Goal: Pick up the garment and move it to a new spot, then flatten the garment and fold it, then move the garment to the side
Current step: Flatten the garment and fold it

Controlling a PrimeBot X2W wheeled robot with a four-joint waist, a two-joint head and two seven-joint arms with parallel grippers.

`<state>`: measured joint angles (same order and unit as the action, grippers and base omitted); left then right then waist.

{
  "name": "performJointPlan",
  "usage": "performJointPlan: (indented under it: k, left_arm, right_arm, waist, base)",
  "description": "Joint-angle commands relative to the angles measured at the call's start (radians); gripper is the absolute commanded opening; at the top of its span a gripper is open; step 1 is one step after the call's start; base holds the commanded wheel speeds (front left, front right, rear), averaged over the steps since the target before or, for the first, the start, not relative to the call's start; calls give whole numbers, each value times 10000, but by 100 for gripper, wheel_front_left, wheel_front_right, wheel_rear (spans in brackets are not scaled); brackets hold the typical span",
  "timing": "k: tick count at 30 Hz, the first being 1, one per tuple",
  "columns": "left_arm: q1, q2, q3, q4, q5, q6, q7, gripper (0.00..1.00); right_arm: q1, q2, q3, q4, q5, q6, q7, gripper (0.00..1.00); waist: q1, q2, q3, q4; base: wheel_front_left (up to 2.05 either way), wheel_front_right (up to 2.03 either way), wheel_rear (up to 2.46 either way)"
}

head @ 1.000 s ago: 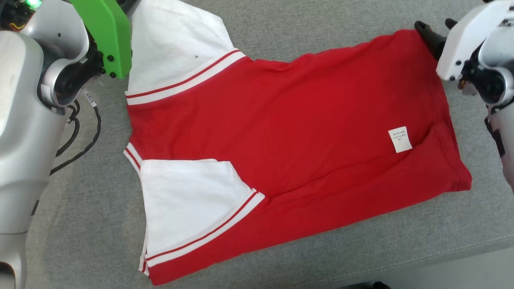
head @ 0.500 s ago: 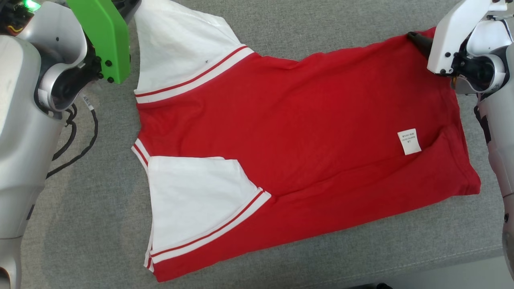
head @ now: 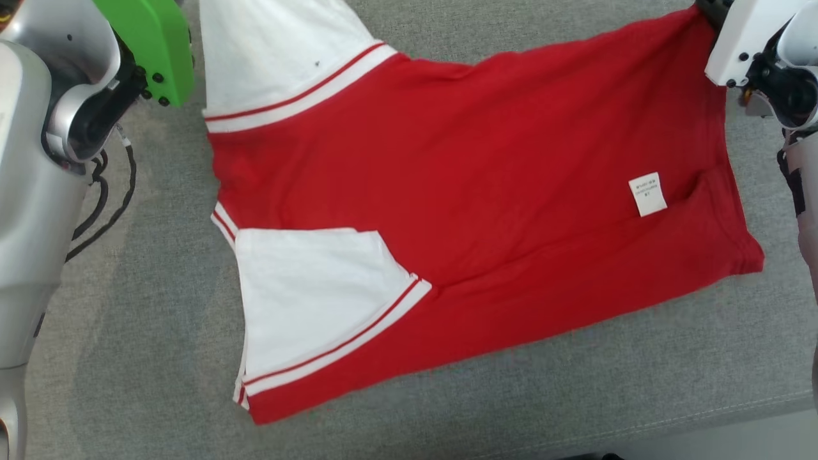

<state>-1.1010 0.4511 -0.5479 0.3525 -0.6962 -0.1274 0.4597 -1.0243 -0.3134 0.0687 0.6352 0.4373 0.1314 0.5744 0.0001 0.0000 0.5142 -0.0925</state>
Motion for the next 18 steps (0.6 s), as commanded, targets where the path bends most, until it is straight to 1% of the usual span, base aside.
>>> performJointPlan:
  k: [1,5,9,15,18]
  left_arm:
    - [-233,-14,96,31,37,2,-270,0]
    - [-364,-137,118,182,-25,-14,-796,0]
    - [-28,-145,-55,83,-394,-33,-747,0]
    - [1015,312,-255,-892,-1005,-39,-649,0]
    - [1741,596,-218,-1549,-1350,-5,-541,0]
  right_arm:
    - [-38,-87,-53,-52,28,-15,-179,0]
    - [106,-194,-196,-171,194,-15,-809,0]
    - [481,-334,-183,-357,707,-14,-1127,0]
    - [1403,-689,-58,-860,1492,-14,-1337,0]
    - [1945,-998,-75,-1168,1757,-15,-1446,0]
  waist:
    - [-1,0,-35,29]
    - [-1,0,-148,123]
    - [-1,0,-331,256]
    - [-1,0,-665,490]
    - [-1,0,-831,644]
  base:
    - [0,0,0]
    - [0,0,0]
    - [0,0,0]
    - [0,0,0]
    - [0,0,0]
